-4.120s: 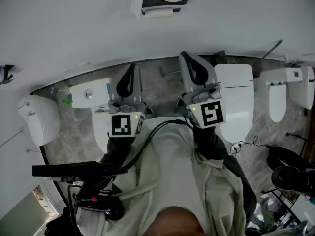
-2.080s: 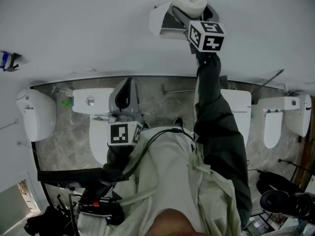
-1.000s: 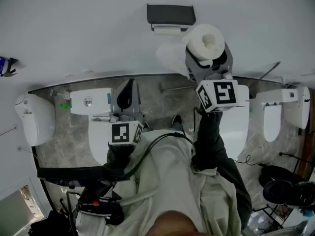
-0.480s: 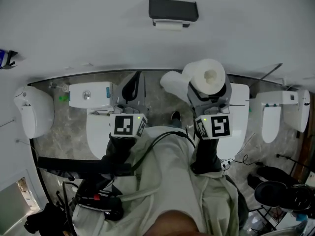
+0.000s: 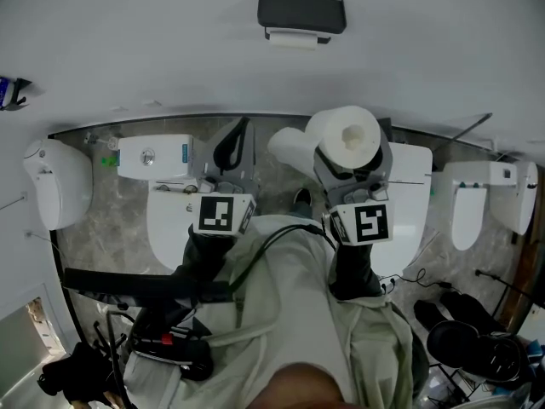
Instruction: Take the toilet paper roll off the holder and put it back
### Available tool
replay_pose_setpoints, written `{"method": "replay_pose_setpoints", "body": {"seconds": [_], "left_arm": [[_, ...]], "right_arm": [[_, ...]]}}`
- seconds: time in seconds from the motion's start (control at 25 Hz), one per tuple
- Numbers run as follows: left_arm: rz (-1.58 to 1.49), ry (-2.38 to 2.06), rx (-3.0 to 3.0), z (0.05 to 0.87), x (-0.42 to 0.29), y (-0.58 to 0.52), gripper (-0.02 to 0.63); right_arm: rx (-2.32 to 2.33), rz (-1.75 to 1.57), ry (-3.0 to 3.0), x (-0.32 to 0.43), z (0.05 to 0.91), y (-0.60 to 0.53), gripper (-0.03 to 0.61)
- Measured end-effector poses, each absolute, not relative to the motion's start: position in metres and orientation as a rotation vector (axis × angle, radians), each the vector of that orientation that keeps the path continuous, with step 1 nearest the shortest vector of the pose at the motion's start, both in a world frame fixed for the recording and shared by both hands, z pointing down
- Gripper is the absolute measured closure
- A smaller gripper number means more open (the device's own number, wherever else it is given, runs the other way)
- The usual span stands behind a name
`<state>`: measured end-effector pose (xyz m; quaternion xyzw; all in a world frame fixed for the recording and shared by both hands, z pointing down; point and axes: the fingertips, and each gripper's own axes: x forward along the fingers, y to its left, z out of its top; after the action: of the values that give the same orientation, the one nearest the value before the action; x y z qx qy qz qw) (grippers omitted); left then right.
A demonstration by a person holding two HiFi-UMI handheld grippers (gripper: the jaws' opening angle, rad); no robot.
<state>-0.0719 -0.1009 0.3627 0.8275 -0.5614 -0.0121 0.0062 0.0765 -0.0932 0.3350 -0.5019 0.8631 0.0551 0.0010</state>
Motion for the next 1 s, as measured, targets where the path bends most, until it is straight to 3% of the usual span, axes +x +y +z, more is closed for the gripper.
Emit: {"method": "replay_pose_setpoints", "body": {"seconds": [0.64, 1.0], "left_arm": [[-0.083, -1.736, 2.559, 0.365, -0.057, -0.100, 0.607], [-0.046, -1.740, 2.548, 0.365, -0.064, -0.092, 0.607]], "right_arm": [[-1.549, 0.225, 2.676, 0.096, 0.322, -0.062, 0.114], [-1.581, 0.376, 2.566, 0.110, 0.274, -0.166, 0.114]]}}
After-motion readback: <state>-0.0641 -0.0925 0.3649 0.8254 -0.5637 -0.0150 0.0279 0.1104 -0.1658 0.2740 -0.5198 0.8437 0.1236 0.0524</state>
